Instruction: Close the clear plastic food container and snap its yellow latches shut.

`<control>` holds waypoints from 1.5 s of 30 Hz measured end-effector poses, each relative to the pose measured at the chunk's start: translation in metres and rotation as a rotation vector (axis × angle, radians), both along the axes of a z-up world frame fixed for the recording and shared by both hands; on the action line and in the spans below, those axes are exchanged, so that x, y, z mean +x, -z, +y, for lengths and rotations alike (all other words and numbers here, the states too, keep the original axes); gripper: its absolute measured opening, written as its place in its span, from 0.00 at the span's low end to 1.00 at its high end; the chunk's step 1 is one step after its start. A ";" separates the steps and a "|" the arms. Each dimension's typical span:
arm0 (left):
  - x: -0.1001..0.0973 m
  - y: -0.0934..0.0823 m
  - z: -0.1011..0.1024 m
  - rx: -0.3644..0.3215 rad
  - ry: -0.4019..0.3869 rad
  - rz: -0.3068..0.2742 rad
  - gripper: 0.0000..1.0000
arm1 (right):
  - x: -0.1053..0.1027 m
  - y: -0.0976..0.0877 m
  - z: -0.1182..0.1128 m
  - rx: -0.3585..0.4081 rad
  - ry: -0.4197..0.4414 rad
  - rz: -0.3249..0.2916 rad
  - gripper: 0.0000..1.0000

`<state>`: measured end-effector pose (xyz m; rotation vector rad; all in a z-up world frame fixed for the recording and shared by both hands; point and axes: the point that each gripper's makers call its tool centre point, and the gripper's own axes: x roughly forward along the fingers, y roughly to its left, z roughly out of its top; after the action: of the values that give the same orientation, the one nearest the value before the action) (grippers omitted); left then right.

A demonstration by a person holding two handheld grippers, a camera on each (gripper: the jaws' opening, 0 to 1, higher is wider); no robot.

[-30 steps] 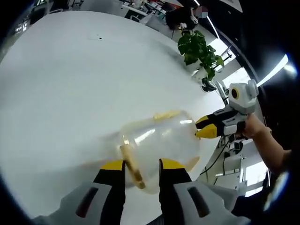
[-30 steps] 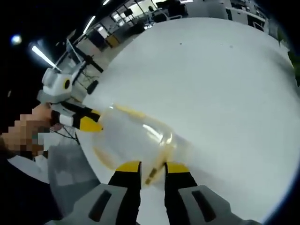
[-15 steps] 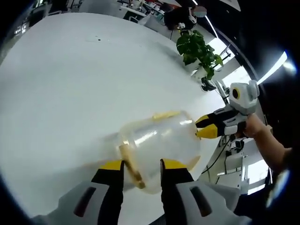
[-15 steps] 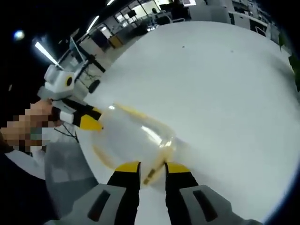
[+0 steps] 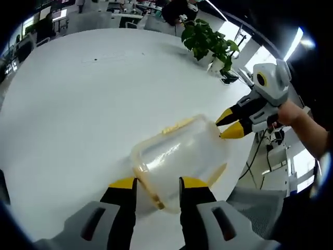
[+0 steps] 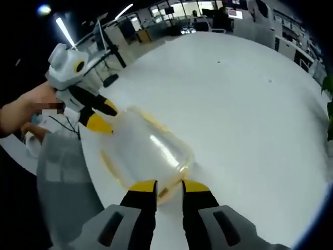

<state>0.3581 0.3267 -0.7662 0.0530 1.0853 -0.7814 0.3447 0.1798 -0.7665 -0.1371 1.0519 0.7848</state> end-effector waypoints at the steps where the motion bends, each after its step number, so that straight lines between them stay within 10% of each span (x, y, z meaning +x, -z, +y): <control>1: 0.000 0.000 0.000 0.000 -0.001 0.000 0.31 | 0.000 0.000 0.000 -0.002 -0.004 -0.003 0.17; 45: -0.006 -0.020 -0.041 -0.035 0.281 -0.171 0.29 | 0.009 -0.018 0.049 0.076 -0.204 -0.136 0.15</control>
<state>0.3517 0.2852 -0.7463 0.2423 0.9120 -1.0284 0.3540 0.2292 -0.7485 -0.2329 0.8867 0.9844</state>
